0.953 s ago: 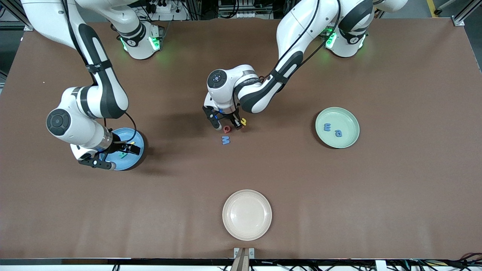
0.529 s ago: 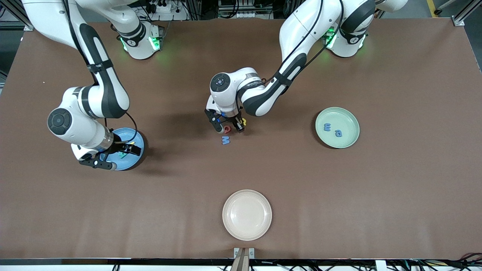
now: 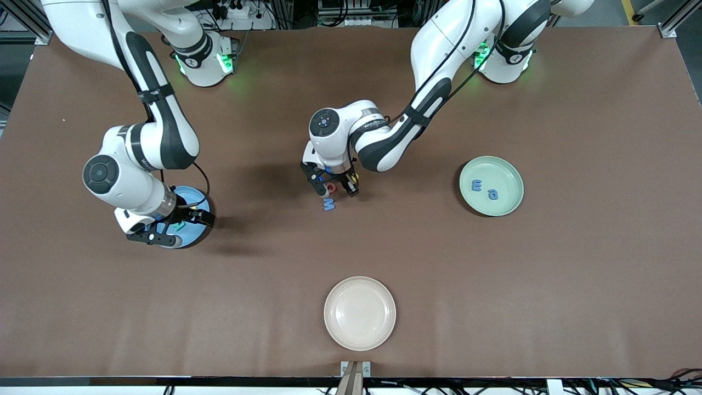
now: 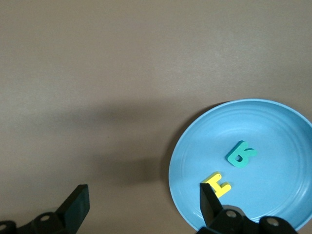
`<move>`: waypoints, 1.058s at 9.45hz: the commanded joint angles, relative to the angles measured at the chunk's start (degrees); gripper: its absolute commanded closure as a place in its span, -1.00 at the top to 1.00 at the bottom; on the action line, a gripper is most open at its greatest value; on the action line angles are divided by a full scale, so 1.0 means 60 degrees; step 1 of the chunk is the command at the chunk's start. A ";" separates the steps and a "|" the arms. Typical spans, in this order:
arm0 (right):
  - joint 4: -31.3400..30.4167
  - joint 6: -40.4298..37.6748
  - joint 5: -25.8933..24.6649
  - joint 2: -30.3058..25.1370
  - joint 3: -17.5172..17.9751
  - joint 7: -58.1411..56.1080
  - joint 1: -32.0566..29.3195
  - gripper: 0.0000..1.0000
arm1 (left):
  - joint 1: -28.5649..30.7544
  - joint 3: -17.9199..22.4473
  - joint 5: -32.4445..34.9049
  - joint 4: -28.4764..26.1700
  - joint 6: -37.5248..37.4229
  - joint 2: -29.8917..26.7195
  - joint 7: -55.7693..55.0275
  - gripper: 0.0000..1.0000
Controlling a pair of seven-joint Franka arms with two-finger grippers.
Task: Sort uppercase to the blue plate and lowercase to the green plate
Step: 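Close the left gripper on the pink M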
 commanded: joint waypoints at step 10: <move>0.0439 0.0163 -0.0153 0.0540 0.0011 0.0016 0.0491 1.00 | 0.0267 -0.0055 0.0131 -0.1421 0.0897 -0.0661 -0.0033 0.14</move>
